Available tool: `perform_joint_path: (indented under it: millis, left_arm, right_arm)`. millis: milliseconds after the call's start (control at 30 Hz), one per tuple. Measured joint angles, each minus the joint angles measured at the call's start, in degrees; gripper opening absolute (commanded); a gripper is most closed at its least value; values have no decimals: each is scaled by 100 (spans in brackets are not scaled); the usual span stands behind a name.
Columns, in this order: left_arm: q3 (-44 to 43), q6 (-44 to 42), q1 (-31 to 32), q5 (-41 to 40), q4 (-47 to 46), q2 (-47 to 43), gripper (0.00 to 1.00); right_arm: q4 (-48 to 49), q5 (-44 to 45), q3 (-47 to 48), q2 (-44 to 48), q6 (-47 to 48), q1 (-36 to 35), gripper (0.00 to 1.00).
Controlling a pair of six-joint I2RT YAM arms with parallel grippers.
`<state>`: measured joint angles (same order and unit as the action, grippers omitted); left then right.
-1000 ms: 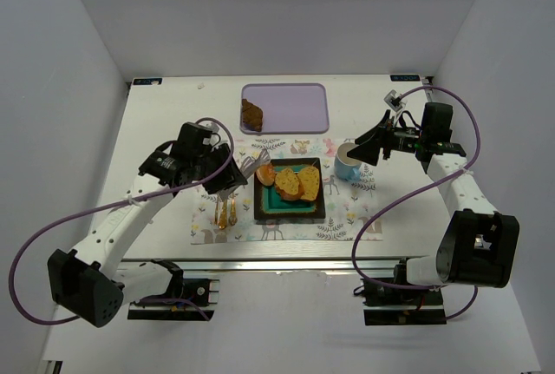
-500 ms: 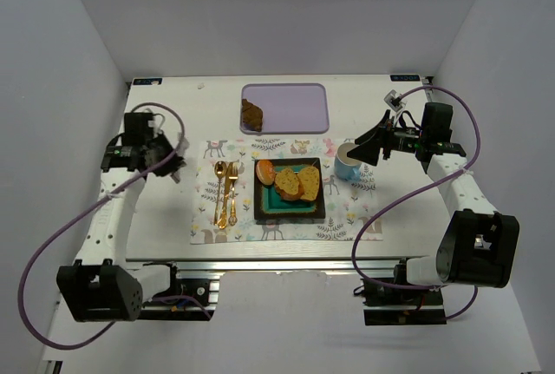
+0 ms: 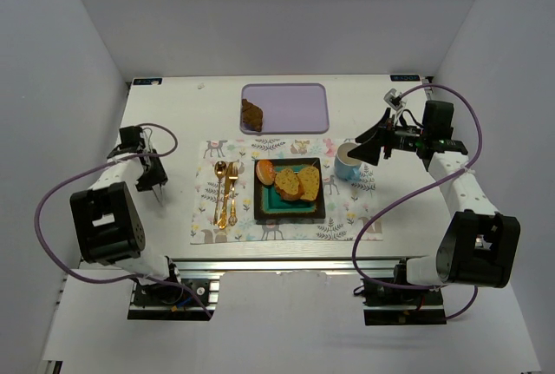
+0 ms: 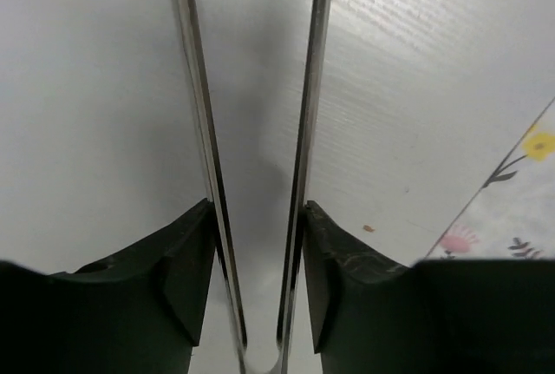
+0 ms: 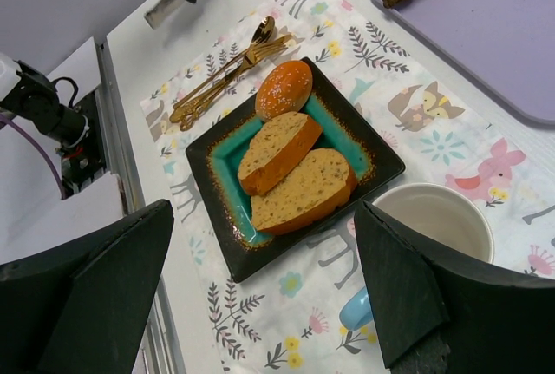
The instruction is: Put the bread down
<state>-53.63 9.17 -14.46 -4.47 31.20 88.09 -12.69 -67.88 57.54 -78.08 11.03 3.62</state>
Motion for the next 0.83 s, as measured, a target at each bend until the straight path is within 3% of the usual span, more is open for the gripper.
perform_joint_path:
  millis: [200, 333, 400, 667, 833]
  left_arm:
    - [101, -323, -17, 223, -31, 490, 60]
    - [98, -363, -72, 284, 13, 446, 83]
    - [87, -278, -107, 302, 90, 302, 83]
    - [-57, 485, -203, 885, 85, -1296, 86]
    - [31, 1117, -203, 1965, -435, -2538, 85]
  right_arm:
    - [-96, 22, 0, 2, 24, 0, 89]
    - [-105, 50, 2, 0, 35, 0, 89]
    - [-184, 125, 15, 0, 55, 0, 89]
    - [-826, 1147, 643, -203, 7, 0, 89]
    - [-645, 1991, 752, -264, -605, 61, 89]
